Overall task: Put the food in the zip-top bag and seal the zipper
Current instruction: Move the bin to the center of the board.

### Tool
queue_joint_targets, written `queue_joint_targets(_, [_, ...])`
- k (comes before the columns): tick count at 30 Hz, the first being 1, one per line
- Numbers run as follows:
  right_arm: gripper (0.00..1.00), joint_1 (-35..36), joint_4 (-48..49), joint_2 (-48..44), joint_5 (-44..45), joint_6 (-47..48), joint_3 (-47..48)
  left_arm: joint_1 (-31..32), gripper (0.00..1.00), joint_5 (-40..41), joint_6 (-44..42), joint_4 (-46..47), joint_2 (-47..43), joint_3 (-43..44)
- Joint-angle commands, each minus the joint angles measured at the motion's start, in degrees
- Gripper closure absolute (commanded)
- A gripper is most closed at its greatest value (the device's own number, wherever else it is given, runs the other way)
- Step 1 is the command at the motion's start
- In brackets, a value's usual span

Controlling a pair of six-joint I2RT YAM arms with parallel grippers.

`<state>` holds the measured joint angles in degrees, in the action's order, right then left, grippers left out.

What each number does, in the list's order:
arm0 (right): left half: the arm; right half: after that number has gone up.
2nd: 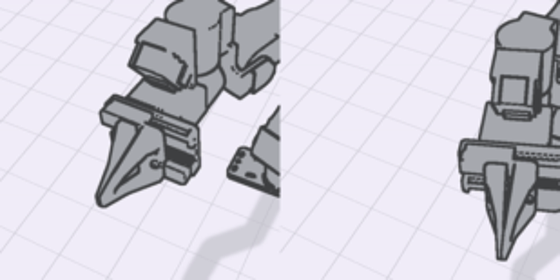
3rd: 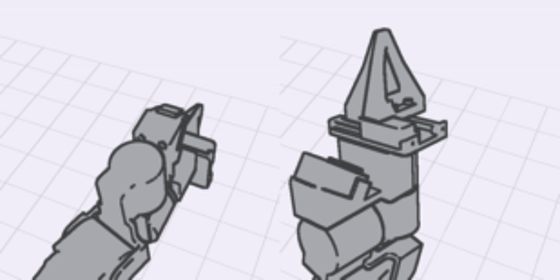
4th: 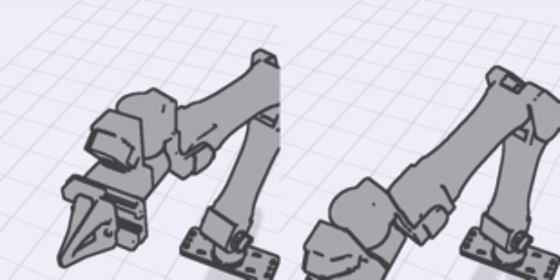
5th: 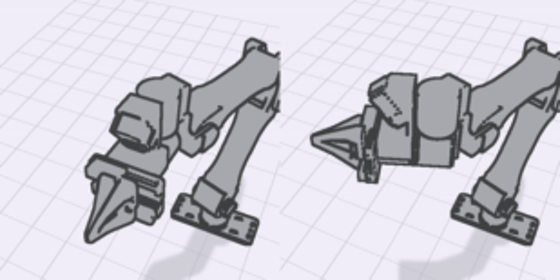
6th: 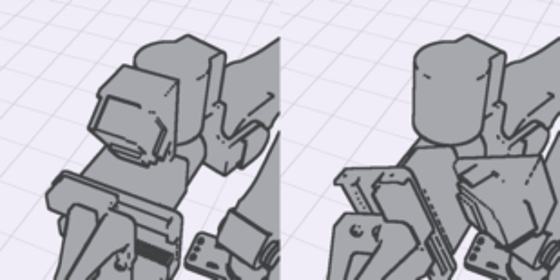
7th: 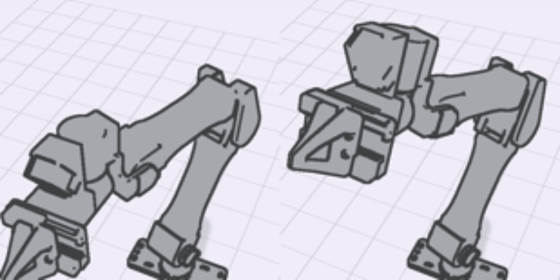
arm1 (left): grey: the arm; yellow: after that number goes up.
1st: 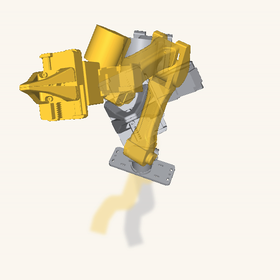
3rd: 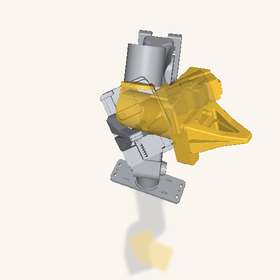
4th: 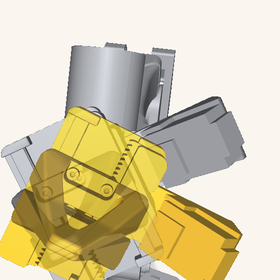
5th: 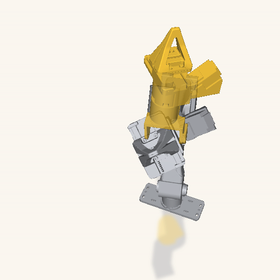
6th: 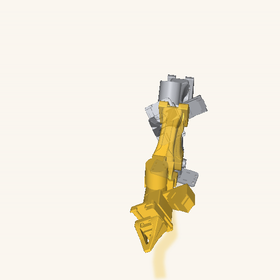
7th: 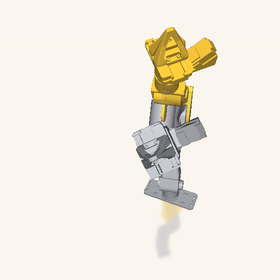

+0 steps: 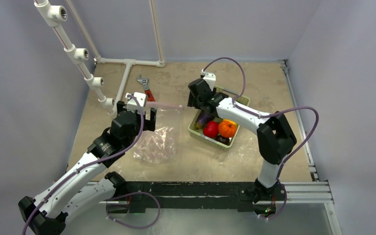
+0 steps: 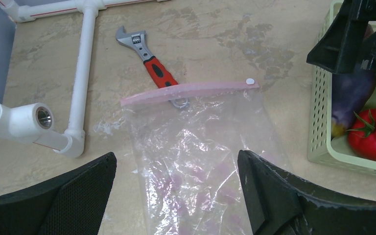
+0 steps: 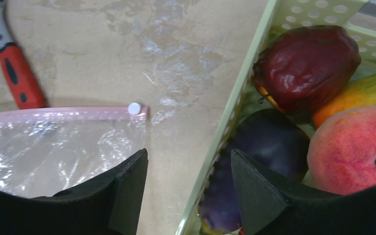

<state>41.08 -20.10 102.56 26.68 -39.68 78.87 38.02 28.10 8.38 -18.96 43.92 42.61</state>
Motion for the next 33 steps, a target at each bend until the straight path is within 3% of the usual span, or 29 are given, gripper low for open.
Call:
queue_joint_targets(1, [0.35, -0.59, 1.65, 1.2, 3.41, -0.83, -1.69, 0.23, 0.07, -0.22, 0.77, 1.71, -0.41, 1.77])
queue_joint_targets(9, [0.41, -1.02, 3.37, 3.45, 2.78, -0.4, -2.36, 0.23, 0.07, -0.41, 0.78, 1.91, 0.02, 1.87])
queue_joint_targets(31, [0.99, -0.91, 5.31, -1.24, 2.62, 4.87, -6.38, 0.24, 0.07, 0.37, 0.72, 1.56, 0.02, 1.87])
queue_joint_targets(33, [1.0, -0.98, 5.13, -1.97, 2.66, 5.66, -7.05, 0.22, 0.07, 0.51, 0.77, 1.43, 0.02, 1.86])
